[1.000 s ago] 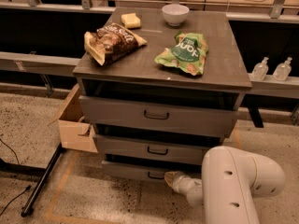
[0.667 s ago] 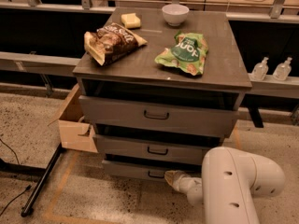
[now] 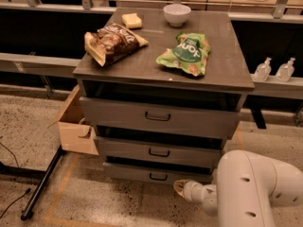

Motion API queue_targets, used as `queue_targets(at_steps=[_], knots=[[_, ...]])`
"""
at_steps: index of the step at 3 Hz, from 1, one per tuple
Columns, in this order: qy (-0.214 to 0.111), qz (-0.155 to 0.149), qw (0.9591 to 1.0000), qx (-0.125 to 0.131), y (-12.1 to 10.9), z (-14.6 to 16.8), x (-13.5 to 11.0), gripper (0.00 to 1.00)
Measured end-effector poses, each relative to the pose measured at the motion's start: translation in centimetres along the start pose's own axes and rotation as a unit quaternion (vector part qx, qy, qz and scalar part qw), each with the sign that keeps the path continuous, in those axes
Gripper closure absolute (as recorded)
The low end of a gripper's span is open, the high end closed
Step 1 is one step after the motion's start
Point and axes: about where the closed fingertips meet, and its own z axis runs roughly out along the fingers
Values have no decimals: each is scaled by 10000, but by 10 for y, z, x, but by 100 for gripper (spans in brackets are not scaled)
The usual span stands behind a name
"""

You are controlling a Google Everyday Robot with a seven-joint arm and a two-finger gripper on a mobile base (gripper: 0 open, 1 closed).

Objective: Close bottom drawer

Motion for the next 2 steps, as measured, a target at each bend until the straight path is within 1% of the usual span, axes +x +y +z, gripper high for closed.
queue_targets(at_steps=[1, 2], knots=[[-3, 292, 9993, -242, 18, -38, 11, 100], [-19, 425, 9986, -316, 24, -41, 11, 85]])
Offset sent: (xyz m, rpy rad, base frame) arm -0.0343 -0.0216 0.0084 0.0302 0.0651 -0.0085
